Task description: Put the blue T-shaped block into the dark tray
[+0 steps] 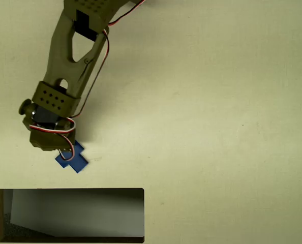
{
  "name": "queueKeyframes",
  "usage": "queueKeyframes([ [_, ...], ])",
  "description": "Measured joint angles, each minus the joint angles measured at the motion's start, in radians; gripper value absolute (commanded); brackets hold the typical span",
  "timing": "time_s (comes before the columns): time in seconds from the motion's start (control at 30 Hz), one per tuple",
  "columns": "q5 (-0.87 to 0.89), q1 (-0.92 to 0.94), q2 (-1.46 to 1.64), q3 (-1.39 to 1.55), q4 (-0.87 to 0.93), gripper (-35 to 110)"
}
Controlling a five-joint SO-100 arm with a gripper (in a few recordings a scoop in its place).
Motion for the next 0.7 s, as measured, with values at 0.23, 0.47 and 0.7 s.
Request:
queueKeyframes([
  [0.23,0.074,-0.072,-0.043,-0.080,0.003,0],
  [0.47,0.098,-0.107,-0.094,-0.158,0.002,0],
  [0.7,0.132,-0.124,-0.183,-0.295,-0.005,0],
])
